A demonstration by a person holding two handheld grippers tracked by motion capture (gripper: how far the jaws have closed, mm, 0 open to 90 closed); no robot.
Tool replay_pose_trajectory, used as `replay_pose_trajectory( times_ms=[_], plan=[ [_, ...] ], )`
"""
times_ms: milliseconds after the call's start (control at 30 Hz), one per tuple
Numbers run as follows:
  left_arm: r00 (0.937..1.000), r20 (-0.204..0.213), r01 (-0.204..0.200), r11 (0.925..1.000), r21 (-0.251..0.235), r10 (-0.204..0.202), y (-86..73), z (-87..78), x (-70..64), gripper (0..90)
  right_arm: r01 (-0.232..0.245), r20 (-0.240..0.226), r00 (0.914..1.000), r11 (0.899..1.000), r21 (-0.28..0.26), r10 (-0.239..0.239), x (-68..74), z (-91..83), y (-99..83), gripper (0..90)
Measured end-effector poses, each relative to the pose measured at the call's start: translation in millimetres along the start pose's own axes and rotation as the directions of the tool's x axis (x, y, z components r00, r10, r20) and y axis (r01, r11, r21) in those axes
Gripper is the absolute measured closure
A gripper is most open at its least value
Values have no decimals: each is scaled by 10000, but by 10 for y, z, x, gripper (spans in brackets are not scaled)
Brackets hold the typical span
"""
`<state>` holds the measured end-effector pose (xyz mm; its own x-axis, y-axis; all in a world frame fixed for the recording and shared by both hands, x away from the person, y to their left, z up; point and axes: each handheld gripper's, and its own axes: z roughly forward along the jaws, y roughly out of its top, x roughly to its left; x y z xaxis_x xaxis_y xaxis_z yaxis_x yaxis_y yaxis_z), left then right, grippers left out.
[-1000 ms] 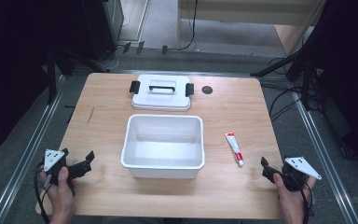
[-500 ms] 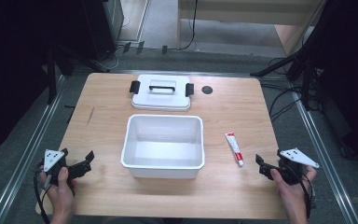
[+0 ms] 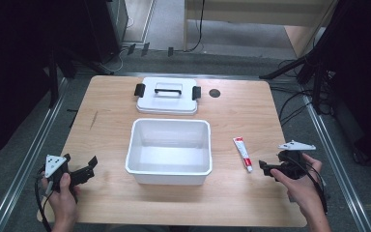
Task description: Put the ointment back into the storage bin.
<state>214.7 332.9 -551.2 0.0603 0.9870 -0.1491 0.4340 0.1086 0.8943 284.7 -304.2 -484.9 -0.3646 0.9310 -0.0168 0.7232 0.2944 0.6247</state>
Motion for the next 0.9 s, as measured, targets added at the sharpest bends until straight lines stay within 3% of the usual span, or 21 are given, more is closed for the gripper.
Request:
replay_pose_trajectory(
  times_ms=[167, 300, 400, 600, 633, 667, 700, 800, 833, 867, 900],
  plan=[
    [10000, -1, 86, 10000, 10, -86, 1, 2, 8, 0, 175, -46, 9998, 9930, 1171, -171, 72, 81, 152, 191],
    [9999, -27, 152, 9999, 71, -152, 4, 7, 15, 0, 578, 20, 9982, 9763, 2085, -596, 158, 155, 289, 219],
    [9998, -15, 180, 9998, 99, -179, 6, 11, 17, 0, 594, 107, 9978, 9615, 2684, -647, 179, 212, 382, 262],
    [9997, -30, 225, 9996, 155, -224, 8, 18, 21, 0, 535, -222, 9986, 9228, 3815, -487, 237, 299, 576, 357],
    [9997, -30, 225, 9996, 155, -224, 8, 18, 21, 0, 535, -222, 9986, 9228, 3815, -487, 237, 299, 576, 357],
    [9997, -28, 252, 9995, 164, -252, 9, 20, 22, 0, 617, -371, 9980, 9095, 4112, -510, 260, 331, 633, 451],
    [9996, -31, 265, 9995, 167, -265, 9, 21, 22, 0, 742, -485, 9971, 9030, 4232, -592, 267, 340, 650, 479],
    [9995, -28, 320, 9993, 176, -319, 10, 24, 26, 0, 1040, -704, 9943, 8794, 4645, -804, 326, 393, 703, 470],
    [9995, -28, 320, 9993, 176, -319, 10, 24, 26, 0, 1040, -704, 9943, 8794, 4645, -804, 326, 393, 703, 470],
    [9993, -43, 362, 9991, 204, -361, 10, 23, 28, 0, 1265, -615, 9920, 8687, 4788, -1105, 366, 429, 732, 476],
    [9993, -43, 362, 9991, 204, -361, 10, 23, 28, 0, 1292, -559, 9916, 8649, 4851, -1168, 377, 440, 743, 484]
  ],
)
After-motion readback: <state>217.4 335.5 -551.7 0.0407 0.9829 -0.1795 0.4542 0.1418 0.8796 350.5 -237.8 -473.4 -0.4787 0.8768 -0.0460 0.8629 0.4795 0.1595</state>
